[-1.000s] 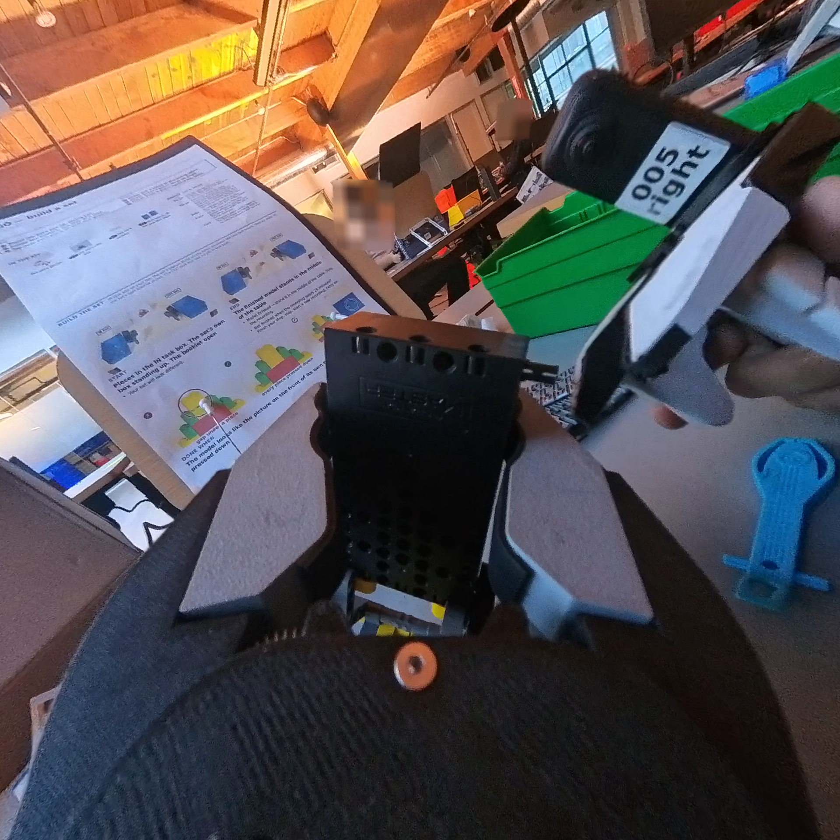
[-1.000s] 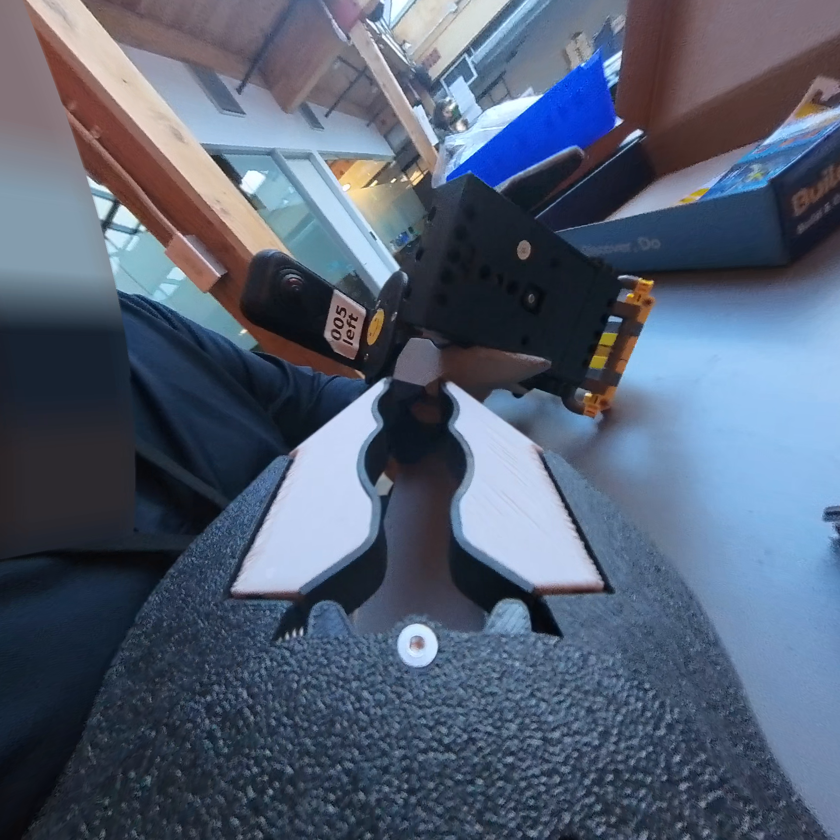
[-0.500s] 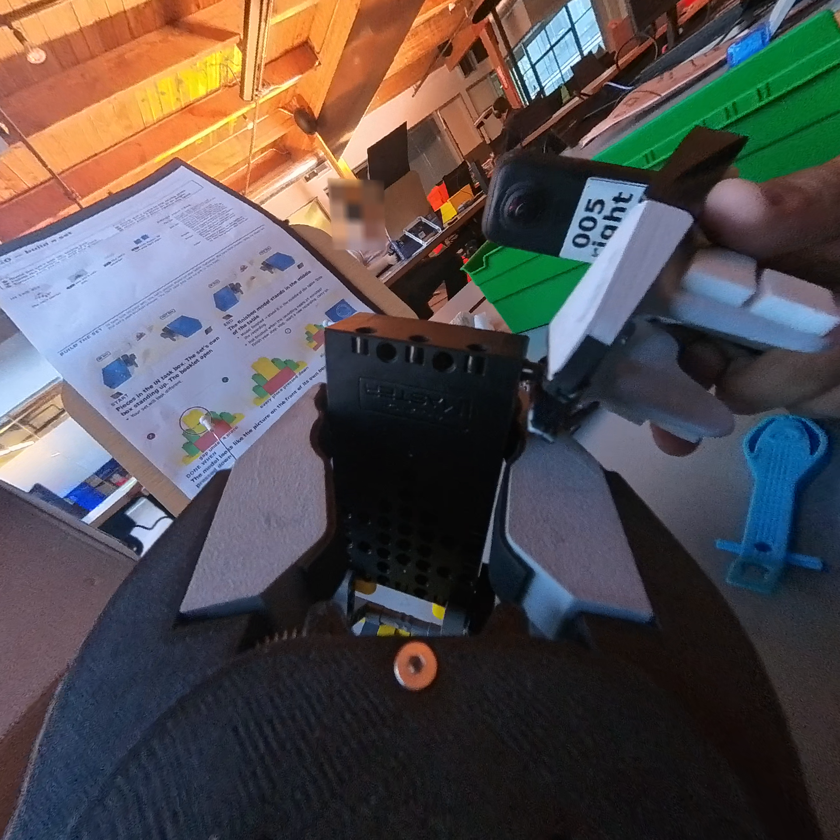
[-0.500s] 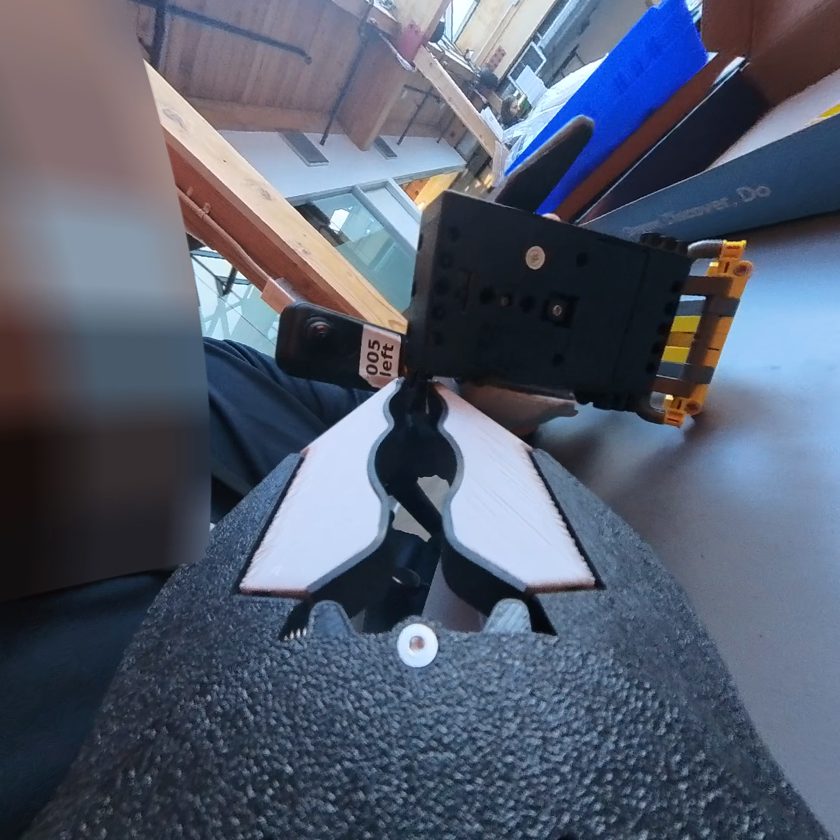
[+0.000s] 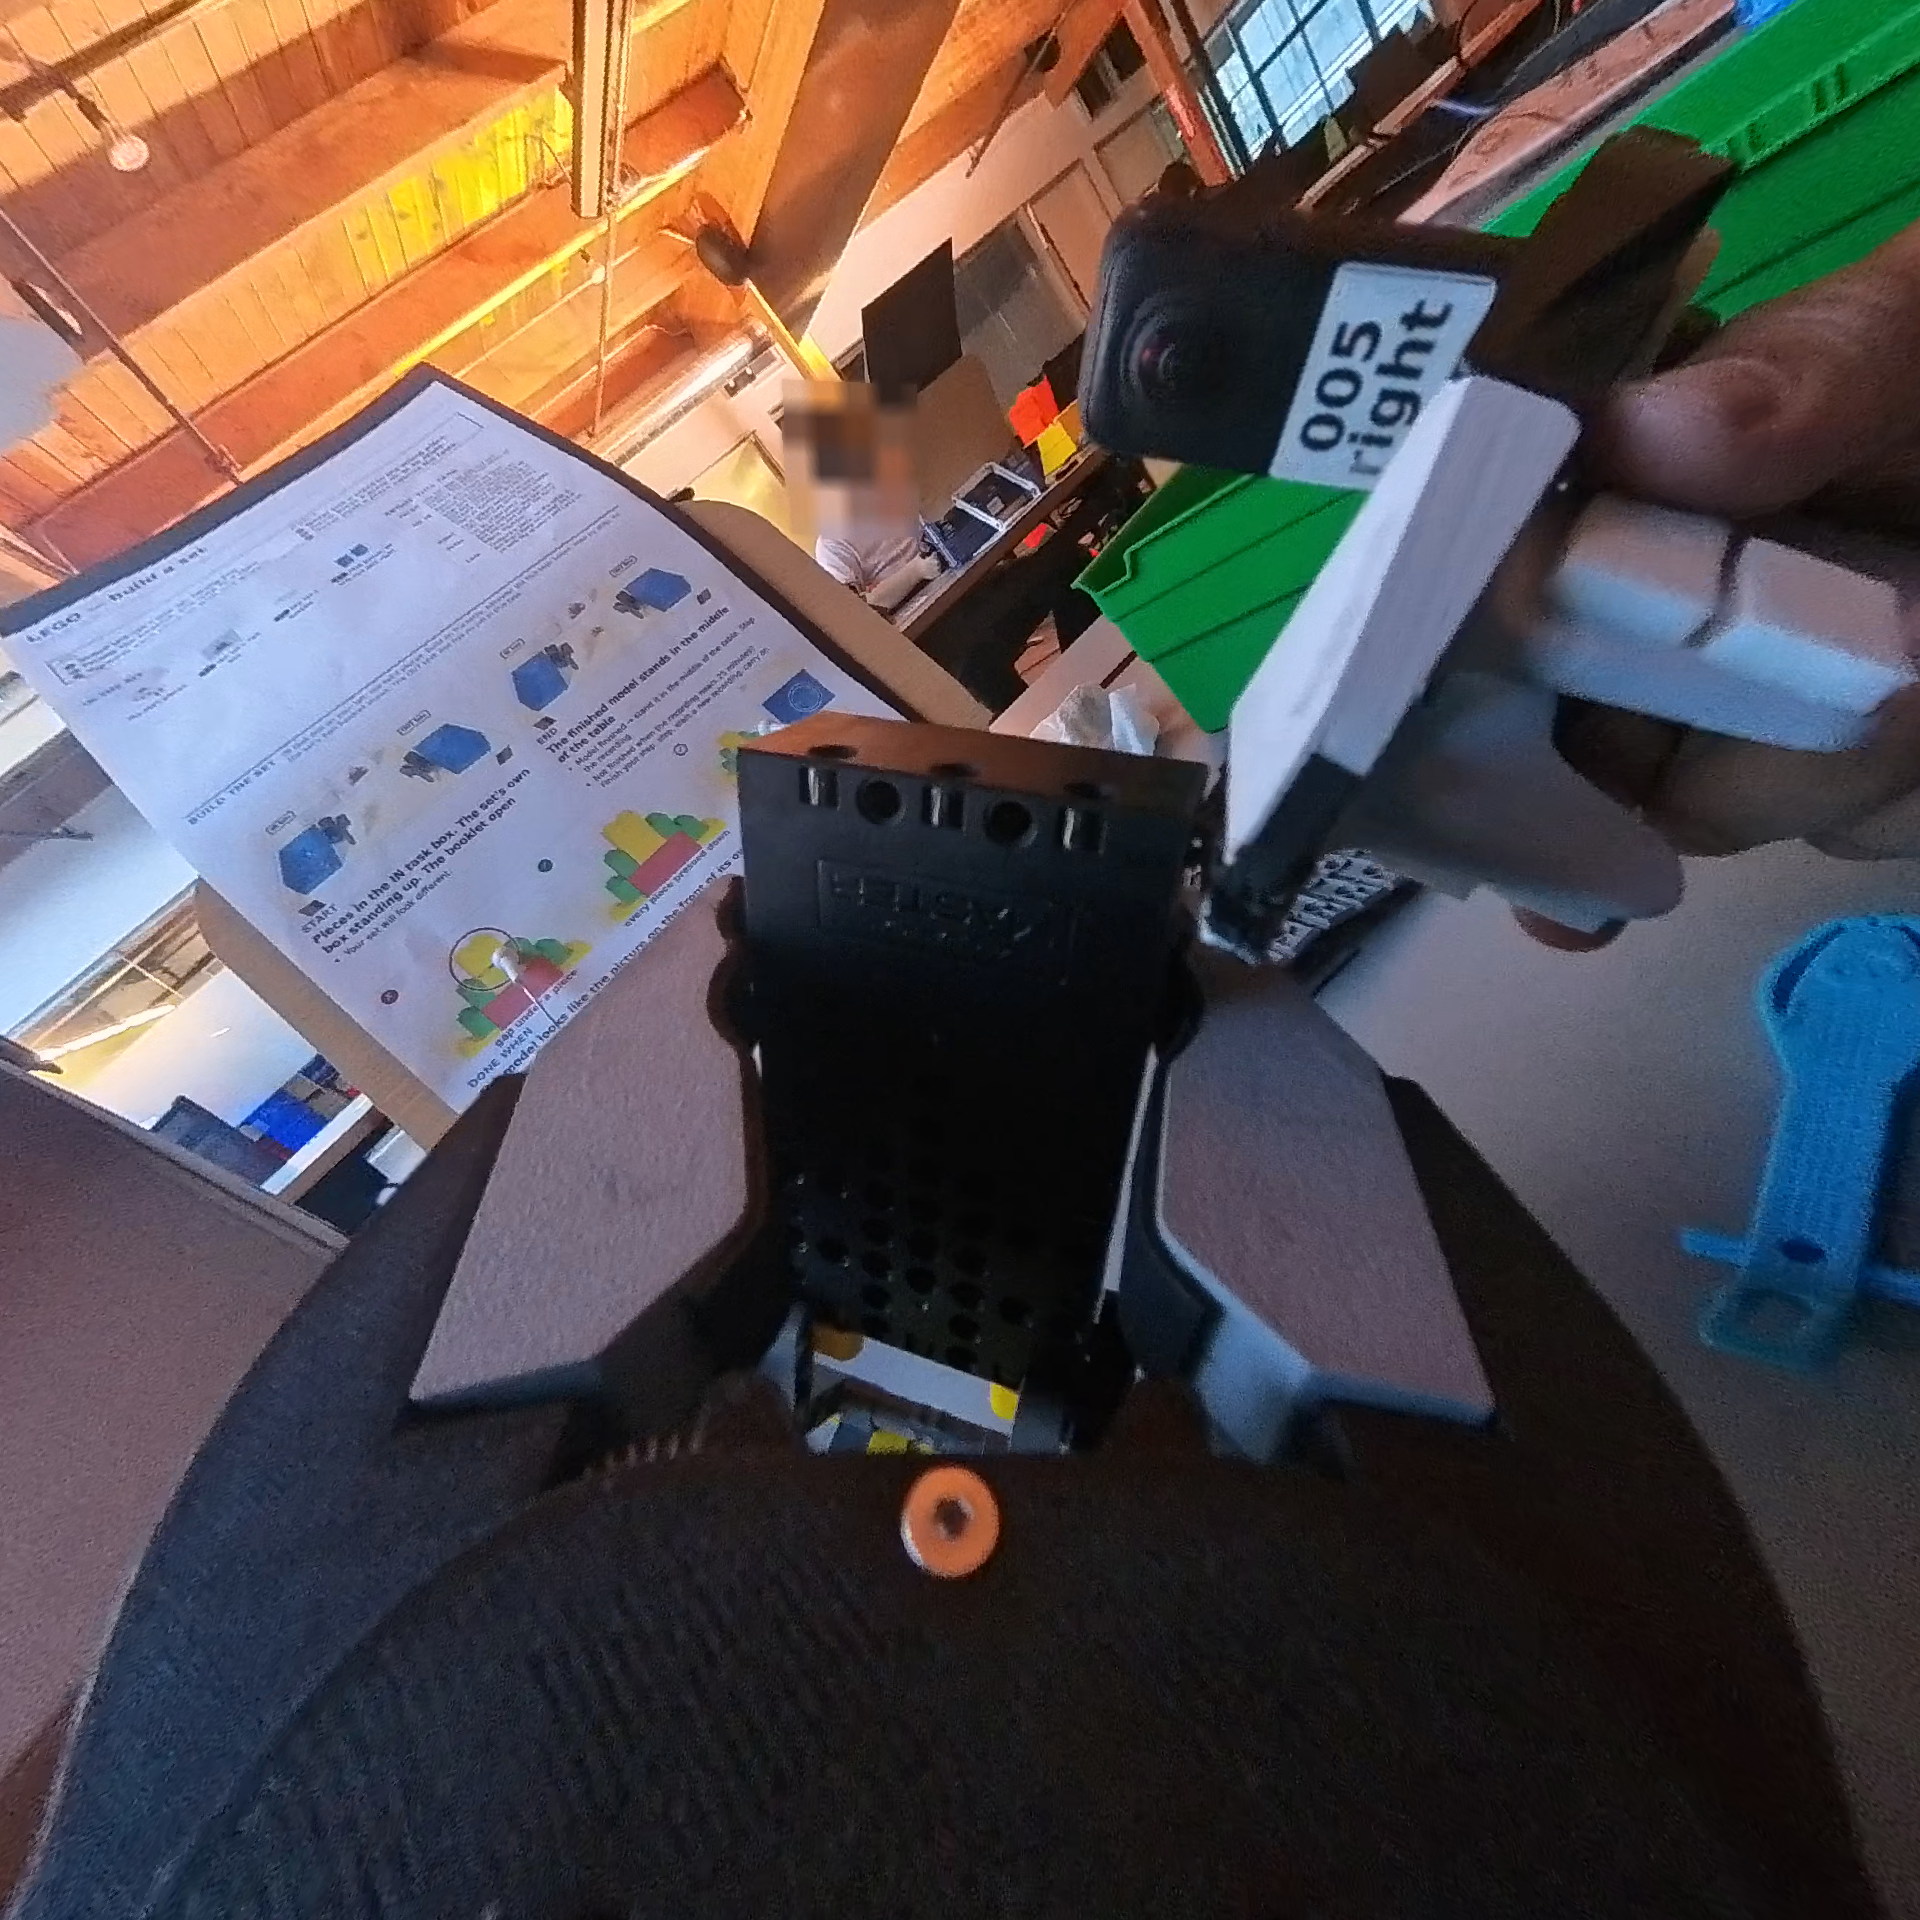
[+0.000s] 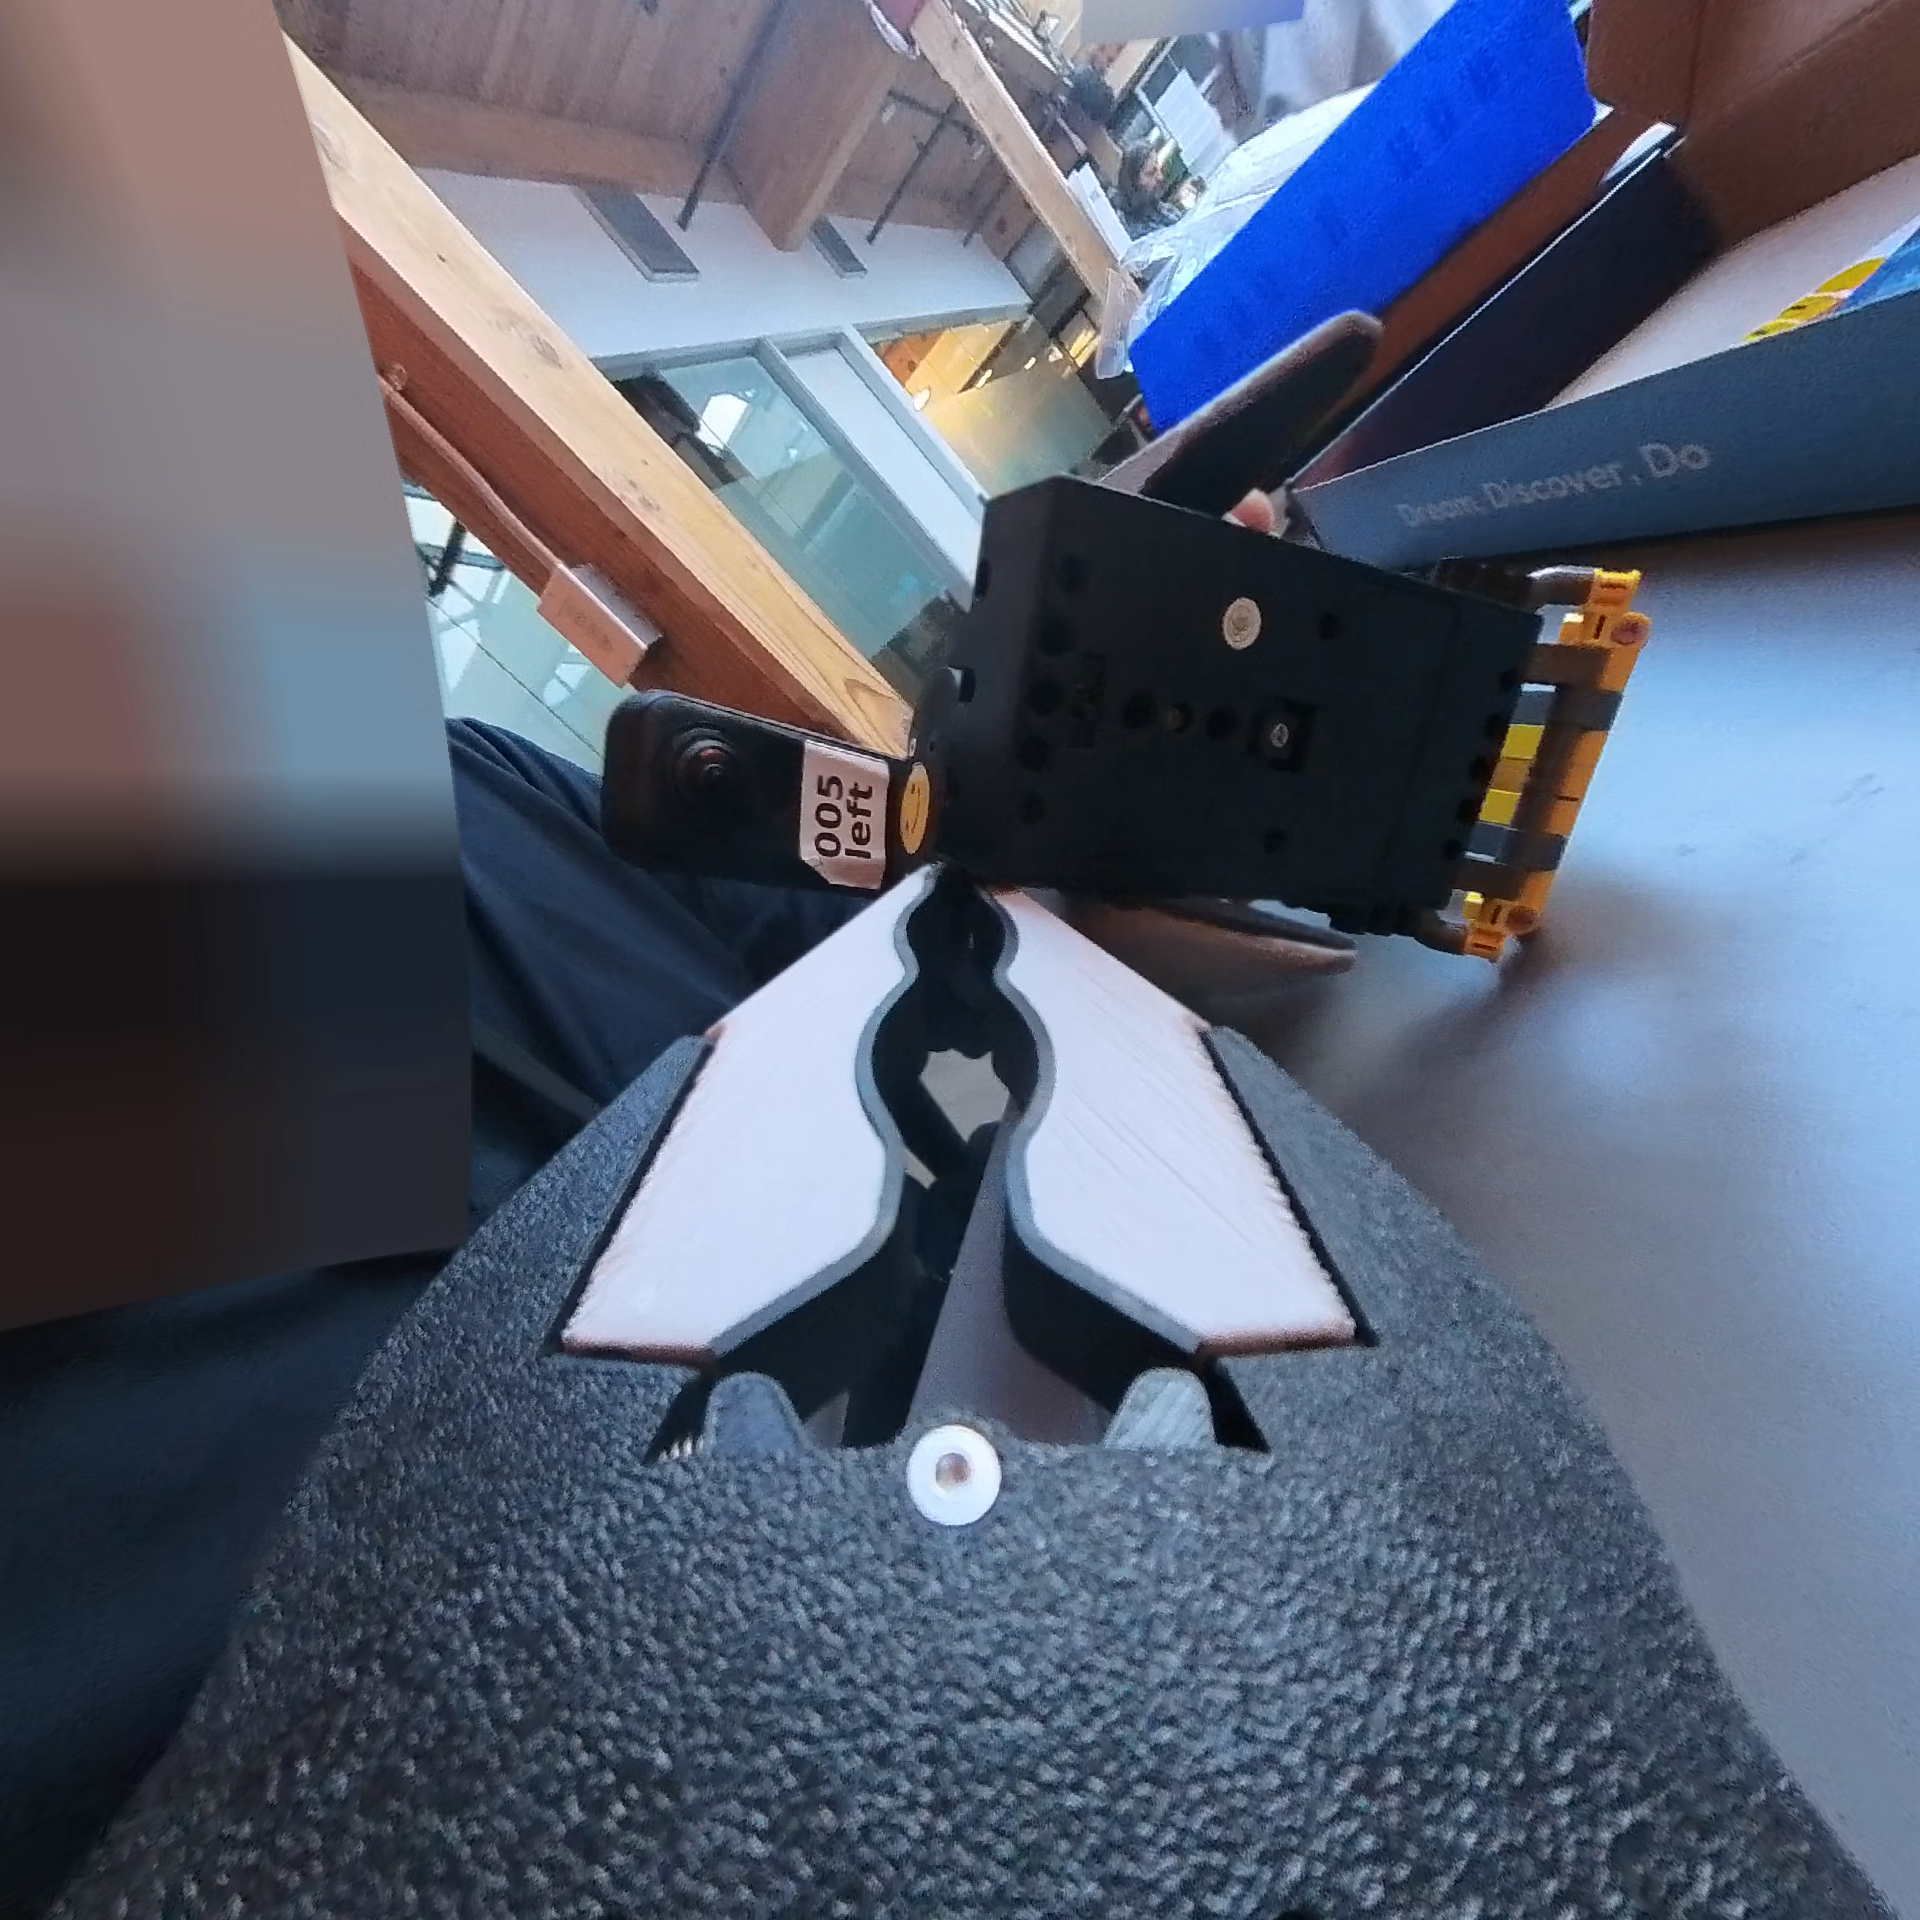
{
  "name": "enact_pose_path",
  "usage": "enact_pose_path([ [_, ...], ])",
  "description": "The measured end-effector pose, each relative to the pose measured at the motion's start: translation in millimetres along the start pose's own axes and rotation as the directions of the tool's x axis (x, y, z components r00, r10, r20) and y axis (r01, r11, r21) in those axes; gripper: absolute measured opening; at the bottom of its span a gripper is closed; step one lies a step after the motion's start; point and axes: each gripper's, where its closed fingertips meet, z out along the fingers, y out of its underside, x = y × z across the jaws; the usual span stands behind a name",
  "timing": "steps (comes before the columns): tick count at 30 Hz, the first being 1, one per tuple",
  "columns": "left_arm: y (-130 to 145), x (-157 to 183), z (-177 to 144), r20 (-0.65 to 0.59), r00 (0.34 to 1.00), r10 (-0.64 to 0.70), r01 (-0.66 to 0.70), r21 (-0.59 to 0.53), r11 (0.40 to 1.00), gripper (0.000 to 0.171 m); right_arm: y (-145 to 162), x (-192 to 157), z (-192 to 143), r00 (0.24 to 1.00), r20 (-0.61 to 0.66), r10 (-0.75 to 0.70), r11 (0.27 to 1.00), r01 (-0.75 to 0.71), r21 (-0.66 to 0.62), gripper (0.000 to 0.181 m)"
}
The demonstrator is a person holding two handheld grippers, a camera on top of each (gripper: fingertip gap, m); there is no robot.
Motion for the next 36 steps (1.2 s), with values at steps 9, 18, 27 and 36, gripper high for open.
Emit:
enact_pose_path([
  [9,4.0,-4.2,-1.9,-0.021,1.0,-0.018,0.018,-0.015,1.0,0.076,-2.6,2.8,7.0,0.996,-0.05,-0.069,0.998,0.069,-0.005,0.0],
  [18,9.3,-9.6,-2.4,0.01,0.999,-0.034,0.035,-0.051,0.998,0.076,0.0,13.0,12.1,0.905,-0.262,-0.336,0.941,0.31,-0.135,0.0],
  [27,11.8,-7.8,-2.0,-0.032,0.992,-0.126,0.124,-0.053,0.991,0.074,0.3,17.6,15.9,0.779,-0.365,-0.511,0.86,0.452,-0.239,0.0],
  [36,8.1,-4.2,-3.8,-0.068,0.984,-0.164,0.163,-0.028,0.986,0.074,1.6,15.1,16.6,0.693,-0.377,-0.615,0.789,0.53,-0.311,0.0],
])
